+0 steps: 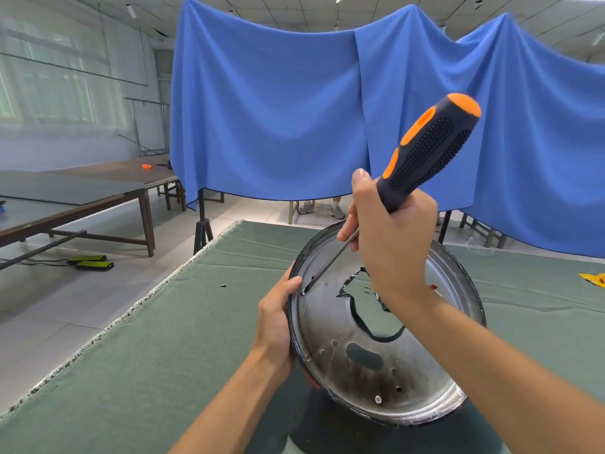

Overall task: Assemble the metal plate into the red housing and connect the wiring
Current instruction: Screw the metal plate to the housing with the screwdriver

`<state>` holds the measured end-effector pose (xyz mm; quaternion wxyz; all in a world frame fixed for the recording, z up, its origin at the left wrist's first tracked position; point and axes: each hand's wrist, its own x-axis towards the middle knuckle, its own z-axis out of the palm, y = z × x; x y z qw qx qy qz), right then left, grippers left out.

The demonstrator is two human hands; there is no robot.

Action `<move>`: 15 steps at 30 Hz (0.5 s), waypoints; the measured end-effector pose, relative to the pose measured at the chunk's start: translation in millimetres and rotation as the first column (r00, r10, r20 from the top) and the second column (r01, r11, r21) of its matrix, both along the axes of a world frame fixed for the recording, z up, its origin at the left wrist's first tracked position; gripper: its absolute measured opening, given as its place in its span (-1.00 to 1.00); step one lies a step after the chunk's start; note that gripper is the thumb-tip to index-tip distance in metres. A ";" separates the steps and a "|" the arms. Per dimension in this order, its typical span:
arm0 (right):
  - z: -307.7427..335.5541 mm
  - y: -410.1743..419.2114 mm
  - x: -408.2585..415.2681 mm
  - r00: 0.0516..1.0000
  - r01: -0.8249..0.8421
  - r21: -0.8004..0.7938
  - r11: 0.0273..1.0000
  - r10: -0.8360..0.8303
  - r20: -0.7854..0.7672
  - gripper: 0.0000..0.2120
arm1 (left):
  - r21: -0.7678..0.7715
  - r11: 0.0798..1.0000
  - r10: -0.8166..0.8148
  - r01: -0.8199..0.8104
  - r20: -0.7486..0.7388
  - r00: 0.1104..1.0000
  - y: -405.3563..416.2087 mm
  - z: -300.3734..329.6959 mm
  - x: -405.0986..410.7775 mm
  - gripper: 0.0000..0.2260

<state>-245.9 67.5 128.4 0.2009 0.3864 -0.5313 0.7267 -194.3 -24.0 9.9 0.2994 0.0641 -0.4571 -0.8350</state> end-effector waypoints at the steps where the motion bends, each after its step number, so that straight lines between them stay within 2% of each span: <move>1: 0.3 -0.8 1.0 1.000 -0.003 0.007 1.000 0.003 -0.006 -0.55 | 0.006 1.000 0.005 -0.005 0.005 1.000 0.7 0.8 0.2 -0.75; 9: -0.1 -5.3 10.9 0.999 0.011 0.100 0.995 -0.006 -0.047 -0.52 | 0.052 0.997 0.044 -0.049 0.079 0.996 7.2 8.8 3.9 -0.68; 15: 0.1 -11.8 21.7 0.971 0.123 0.214 0.969 -0.074 -0.227 -0.41 | 0.098 0.988 0.100 -0.116 0.155 0.983 7.9 10.2 2.1 -0.66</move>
